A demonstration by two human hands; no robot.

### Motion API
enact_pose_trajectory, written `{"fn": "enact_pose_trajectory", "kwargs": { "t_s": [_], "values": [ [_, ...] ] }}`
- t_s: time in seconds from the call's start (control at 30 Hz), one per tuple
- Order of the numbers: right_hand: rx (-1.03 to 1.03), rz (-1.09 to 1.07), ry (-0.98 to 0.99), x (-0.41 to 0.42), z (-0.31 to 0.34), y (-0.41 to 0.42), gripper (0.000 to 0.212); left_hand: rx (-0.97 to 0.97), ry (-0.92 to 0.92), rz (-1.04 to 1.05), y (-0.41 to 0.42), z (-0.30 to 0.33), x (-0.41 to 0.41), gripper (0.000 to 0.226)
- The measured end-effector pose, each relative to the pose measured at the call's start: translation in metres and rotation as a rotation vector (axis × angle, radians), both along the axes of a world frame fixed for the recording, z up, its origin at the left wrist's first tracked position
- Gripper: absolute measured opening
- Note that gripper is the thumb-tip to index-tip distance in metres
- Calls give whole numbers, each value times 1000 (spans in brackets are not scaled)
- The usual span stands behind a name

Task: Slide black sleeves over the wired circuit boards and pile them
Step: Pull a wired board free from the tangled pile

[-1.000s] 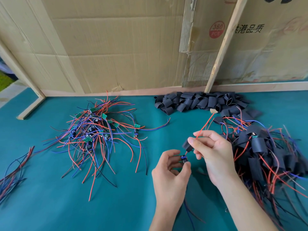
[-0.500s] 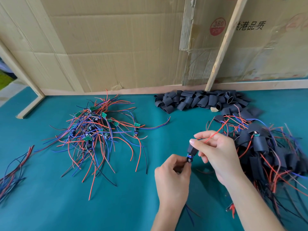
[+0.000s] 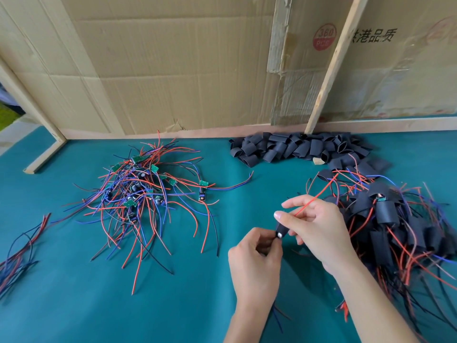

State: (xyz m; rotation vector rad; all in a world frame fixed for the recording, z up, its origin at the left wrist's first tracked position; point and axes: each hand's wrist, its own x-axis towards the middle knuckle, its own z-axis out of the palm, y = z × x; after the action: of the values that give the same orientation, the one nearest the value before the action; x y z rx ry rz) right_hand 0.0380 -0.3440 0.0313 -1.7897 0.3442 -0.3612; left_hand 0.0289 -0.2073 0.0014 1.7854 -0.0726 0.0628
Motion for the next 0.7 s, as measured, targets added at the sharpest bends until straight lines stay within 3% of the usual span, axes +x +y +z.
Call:
{"fn": "enact_pose_trajectory", "kwargs": {
  "t_s": [0.4,0.7],
  "values": [
    [90,124,32,-1,2,3,8,-58,-65,-34,3,-1,0,18],
    [122,225,112,-6,9,13,31,-152,-86,39,4,0,1,27]
  ]
}}
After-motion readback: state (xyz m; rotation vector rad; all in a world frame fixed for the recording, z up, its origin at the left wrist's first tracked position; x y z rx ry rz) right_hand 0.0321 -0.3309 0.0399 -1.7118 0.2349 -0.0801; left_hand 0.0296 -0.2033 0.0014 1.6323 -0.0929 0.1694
